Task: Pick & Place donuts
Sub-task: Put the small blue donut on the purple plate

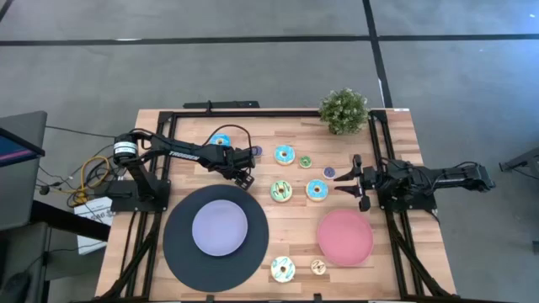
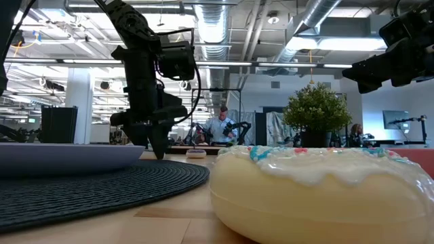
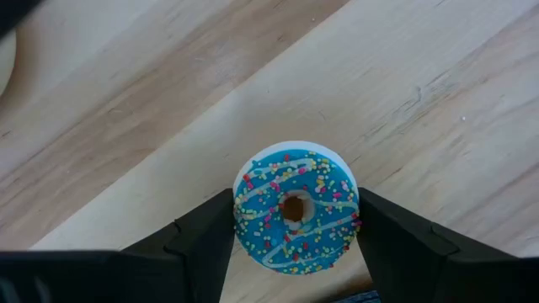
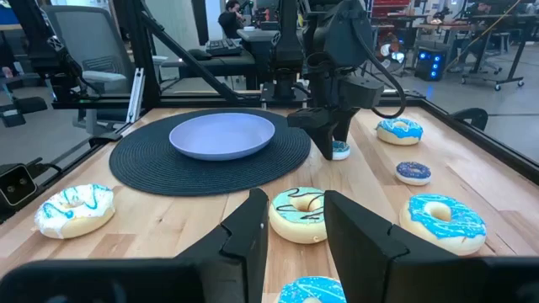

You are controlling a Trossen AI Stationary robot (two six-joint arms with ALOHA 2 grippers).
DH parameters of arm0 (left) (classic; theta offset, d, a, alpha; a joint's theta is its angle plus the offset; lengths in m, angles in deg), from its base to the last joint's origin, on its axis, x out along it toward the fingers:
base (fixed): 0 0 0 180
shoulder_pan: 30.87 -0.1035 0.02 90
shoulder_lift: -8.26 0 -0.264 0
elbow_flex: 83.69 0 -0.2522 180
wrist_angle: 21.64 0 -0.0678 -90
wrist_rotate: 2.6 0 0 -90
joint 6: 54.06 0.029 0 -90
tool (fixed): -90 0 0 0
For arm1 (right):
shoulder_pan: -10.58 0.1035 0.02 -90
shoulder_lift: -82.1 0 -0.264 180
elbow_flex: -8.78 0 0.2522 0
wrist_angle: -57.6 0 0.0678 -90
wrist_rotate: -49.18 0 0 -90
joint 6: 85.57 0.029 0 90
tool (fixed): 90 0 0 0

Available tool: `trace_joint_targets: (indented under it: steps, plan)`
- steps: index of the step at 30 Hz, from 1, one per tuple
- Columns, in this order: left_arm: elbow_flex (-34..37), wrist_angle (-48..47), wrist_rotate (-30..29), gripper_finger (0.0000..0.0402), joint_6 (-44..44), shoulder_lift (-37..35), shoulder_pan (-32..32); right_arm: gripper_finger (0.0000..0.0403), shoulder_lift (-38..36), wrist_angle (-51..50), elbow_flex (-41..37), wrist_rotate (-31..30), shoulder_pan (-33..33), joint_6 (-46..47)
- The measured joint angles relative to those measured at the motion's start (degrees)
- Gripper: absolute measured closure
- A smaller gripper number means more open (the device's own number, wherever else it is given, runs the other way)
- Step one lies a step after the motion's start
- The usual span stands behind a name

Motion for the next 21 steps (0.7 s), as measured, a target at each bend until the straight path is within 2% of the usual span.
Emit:
trace_joint_targets:
  steps: [5, 10, 16, 21]
  plan:
    - [-1.28, -0.27, -0.08, 0.0178, 0.01, -0.01, 0.86, 0.0294, -0.02, -0.02, -0.01, 0.02, -0.01, 0.0]
    - [-4.32, -4.61, -0.67, 0.0178, 0.95, -0.05, 3.59, 0.0294, -0.02, -0.02, 0.0, 0.0, 0.0, 0.0]
    - [-8.12, -11.73, -2.27, 0.0178, -0.3, -0.95, 10.28, 0.0294, -0.02, -0.01, -0.01, 0.0, -0.01, 0.0]
    - [-8.37, -13.69, -2.45, 0.0178, -4.68, -4.16, 17.03, 0.0294, -0.02, -0.02, -0.02, 0.0, 0.0, 0.0]
